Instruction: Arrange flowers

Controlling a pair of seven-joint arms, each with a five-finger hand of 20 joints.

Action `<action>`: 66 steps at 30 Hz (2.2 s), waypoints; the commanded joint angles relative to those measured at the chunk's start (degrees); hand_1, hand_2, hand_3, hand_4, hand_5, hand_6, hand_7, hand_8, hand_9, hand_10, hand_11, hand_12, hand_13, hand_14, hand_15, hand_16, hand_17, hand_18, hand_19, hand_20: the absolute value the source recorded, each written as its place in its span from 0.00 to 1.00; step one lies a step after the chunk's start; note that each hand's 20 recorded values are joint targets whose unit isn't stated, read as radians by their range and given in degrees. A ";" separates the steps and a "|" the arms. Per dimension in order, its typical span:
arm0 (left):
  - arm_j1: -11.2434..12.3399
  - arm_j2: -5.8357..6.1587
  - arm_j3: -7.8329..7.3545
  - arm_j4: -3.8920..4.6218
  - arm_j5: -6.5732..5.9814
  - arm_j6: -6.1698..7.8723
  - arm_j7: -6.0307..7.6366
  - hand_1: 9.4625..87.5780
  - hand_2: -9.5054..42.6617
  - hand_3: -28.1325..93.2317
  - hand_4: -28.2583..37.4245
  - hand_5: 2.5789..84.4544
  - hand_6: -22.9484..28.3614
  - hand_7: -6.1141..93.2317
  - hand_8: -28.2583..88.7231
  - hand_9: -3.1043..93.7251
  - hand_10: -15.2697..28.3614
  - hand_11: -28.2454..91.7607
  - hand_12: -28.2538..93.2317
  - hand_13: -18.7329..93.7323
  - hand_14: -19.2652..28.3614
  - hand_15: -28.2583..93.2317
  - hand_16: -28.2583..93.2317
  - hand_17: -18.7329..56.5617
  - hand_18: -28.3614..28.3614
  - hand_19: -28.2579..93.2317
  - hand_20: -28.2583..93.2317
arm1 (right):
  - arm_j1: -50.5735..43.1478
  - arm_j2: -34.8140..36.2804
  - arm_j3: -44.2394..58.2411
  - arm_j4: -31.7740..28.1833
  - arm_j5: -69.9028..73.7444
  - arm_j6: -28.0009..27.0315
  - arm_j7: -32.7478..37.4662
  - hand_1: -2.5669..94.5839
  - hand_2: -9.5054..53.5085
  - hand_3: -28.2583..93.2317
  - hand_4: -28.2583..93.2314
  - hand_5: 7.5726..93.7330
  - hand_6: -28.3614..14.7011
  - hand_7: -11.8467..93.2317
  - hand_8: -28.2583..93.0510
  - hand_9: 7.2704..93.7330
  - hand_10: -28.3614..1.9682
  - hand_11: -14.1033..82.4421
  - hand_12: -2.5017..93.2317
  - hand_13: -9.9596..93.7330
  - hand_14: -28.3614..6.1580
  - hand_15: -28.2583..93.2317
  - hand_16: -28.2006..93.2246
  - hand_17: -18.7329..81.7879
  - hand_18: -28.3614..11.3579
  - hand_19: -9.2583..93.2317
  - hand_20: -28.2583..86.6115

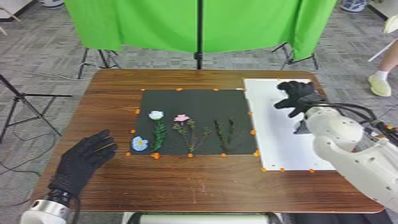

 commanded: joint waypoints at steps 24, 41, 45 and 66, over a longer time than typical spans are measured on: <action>1.47 -0.40 0.07 -0.36 0.01 0.26 0.41 0.19 0.22 0.80 0.03 0.43 0.54 0.25 0.17 0.37 0.65 0.44 0.37 0.38 0.73 0.53 0.23 0.13 0.87 0.64 0.30 | 10.84 -4.70 -14.34 6.92 -7.05 16.39 -1.29 0.57 0.00 0.89 0.00 0.68 0.73 0.65 0.18 0.88 0.86 0.39 0.54 0.92 0.86 0.58 0.53 0.53 0.38 0.79 0.55; 0.83 -0.34 -0.17 -0.02 0.15 -0.63 -0.33 0.19 0.22 0.81 0.03 0.43 0.54 0.25 0.17 0.37 0.65 0.43 0.37 0.38 0.73 0.53 0.23 0.13 0.87 0.64 0.30 | 4.47 -1.91 -4.71 1.03 -7.18 -10.03 6.93 0.28 0.00 0.93 0.00 0.34 0.58 0.53 0.07 0.45 0.55 0.55 0.28 0.58 0.64 0.73 0.38 0.38 0.26 0.76 0.59; 0.79 -0.24 -0.08 0.03 0.20 -0.70 -0.34 0.19 0.22 0.81 0.03 0.43 0.54 0.25 0.17 0.37 0.65 0.44 0.38 0.38 0.73 0.53 0.23 0.13 0.87 0.64 0.30 | 5.22 -1.72 -7.02 2.11 -9.07 -8.12 8.20 0.29 0.00 0.93 0.00 0.37 0.59 0.53 0.07 0.48 0.56 0.57 0.29 0.60 0.64 0.73 0.38 0.38 0.25 0.76 0.59; 0.83 -0.04 0.01 0.02 0.20 -0.60 -0.24 0.19 0.22 0.80 0.03 0.43 0.54 0.25 0.17 0.37 0.64 0.43 0.38 0.38 0.73 0.53 0.23 0.13 0.87 0.64 0.30 | 6.00 -1.35 -10.50 4.30 -10.42 9.08 3.35 0.58 0.00 0.92 0.00 0.70 0.69 0.66 0.13 0.87 0.81 0.38 0.54 0.88 0.89 0.62 0.57 0.55 0.34 0.84 0.59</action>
